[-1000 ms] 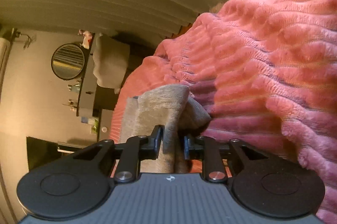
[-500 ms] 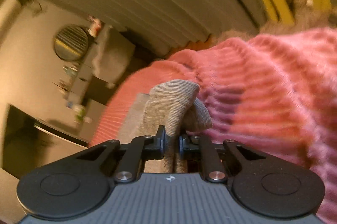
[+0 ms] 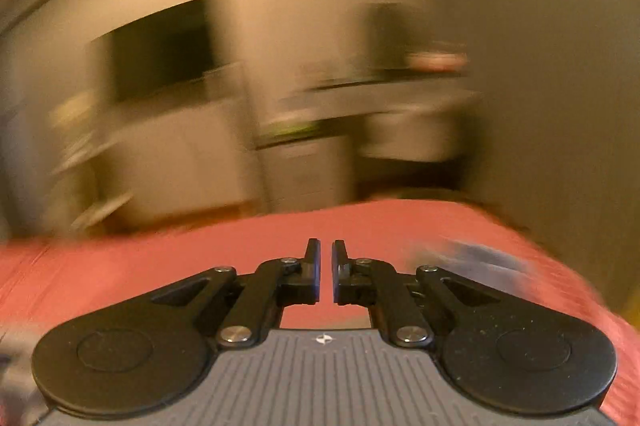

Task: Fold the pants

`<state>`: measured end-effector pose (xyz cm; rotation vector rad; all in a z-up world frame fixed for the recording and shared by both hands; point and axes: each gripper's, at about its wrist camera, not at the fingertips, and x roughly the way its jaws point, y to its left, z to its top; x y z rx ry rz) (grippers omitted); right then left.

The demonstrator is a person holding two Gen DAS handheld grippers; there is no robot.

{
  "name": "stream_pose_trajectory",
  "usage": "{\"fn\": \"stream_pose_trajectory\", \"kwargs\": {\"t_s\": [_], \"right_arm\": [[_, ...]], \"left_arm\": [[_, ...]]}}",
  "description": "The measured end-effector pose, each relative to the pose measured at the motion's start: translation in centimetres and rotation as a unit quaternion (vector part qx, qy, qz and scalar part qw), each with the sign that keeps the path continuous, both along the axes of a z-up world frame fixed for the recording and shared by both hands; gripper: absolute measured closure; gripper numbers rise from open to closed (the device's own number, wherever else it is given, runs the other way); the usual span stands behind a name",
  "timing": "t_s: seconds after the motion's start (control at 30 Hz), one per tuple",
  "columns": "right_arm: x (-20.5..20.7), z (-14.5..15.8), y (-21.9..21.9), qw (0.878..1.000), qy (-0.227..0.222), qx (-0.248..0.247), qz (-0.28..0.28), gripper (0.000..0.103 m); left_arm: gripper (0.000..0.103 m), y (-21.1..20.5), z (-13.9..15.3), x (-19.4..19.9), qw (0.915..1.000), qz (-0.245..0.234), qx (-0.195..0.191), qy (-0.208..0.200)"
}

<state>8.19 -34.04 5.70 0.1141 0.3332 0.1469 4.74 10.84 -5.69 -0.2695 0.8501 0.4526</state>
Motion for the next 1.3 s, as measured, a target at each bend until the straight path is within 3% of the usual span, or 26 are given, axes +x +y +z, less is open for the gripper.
{"fn": "stream_pose_trajectory", "kwargs": {"t_s": [0.07,0.13,0.23,0.3,0.33,0.37,0.43,0.53,0.63,0.73,0.83,0.93,1.0,1.03,1.07,1.17,1.23,1.3], "right_arm": [[0.4,-1.4,5.9,0.996,0.036,-0.033,0.081,0.098],[0.8,-3.9,8.4,0.994,0.051,-0.039,0.086,0.098],[2.3,-6.6,5.0,0.994,0.105,0.028,-0.005,0.093],[2.3,-7.2,1.5,0.989,0.110,0.000,-0.095,0.083],[2.2,-7.2,0.1,0.985,0.106,-0.031,-0.135,0.063],[1.7,-7.4,-1.3,0.977,0.092,-0.077,-0.176,0.034],[1.4,-8.1,-2.4,0.961,0.080,-0.169,-0.206,0.016],[2.2,-9.9,-2.1,0.951,0.085,-0.243,-0.171,0.016],[3.8,-11.4,-0.9,0.954,0.087,-0.251,-0.136,0.015],[7.1,-12.9,0.7,0.948,0.105,-0.270,-0.134,0.015],[9.0,-13.6,-0.2,0.945,0.118,-0.256,-0.166,0.015],[10.6,-14.3,-1.4,0.949,0.150,-0.227,-0.161,0.019],[10.9,-15.0,-1.0,0.947,0.150,-0.239,-0.154,0.021],[11.1,-15.2,-1.0,0.946,0.146,-0.244,-0.159,0.030],[11.3,-15.3,-1.4,0.946,0.147,-0.233,-0.171,0.049],[11.7,-15.0,-4.4,0.957,0.154,-0.134,-0.208,0.079],[12.0,-15.0,-4.6,0.955,0.147,-0.139,-0.216,0.087],[12.6,-15.3,-3.1,0.948,0.150,-0.185,-0.212,0.085]], "left_arm": [[0.005,-0.3,0.1,-0.4,1.0000,-0.005,-0.003,-0.002],[0.005,-0.1,0.1,-1.1,0.9999,-0.010,-0.008,-0.003],[0.005,0.9,-0.1,-1.4,0.9995,-0.010,-0.030,-0.005],[0.005,1.4,-0.6,-1.0,0.9989,0.001,-0.046,-0.002],[0.005,1.4,-0.7,-0.8,0.9987,0.007,-0.050,0.002],[0.005,1.3,-0.8,-0.5,0.9986,0.010,-0.051,0.005],[0.003,0.8,-1.0,0.1,0.9990,0.006,-0.044,0.008],[0.003,0.1,-1.5,0.8,0.9994,-0.005,-0.028,0.020],[0.003,-0.2,-1.7,1.2,0.9993,-0.012,-0.014,0.031],[0.003,-0.1,-1.9,1.3,0.9993,-0.013,-0.015,0.031],[0.002,0.0,-2.1,1.5,0.9993,-0.010,-0.018,0.032],[0.001,-0.1,-2.4,2.0,0.9993,-0.012,-0.012,0.034],[0.001,-0.2,-2.5,2.3,0.9992,-0.015,-0.006,0.036],[0.001,-0.2,-2.5,2.4,0.9992,-0.016,-0.004,0.036],[0.001,-0.3,-2.6,2.5,0.9992,-0.018,-0.003,0.035],[0.001,-0.1,-2.7,2.5,0.9993,-0.021,-0.009,0.031],[0.000,-0.1,-2.7,2.6,0.9992,-0.022,-0.013,0.030],[0.000,-0.1,-2.8,2.9,0.9992,-0.025,-0.014,0.030]]}}
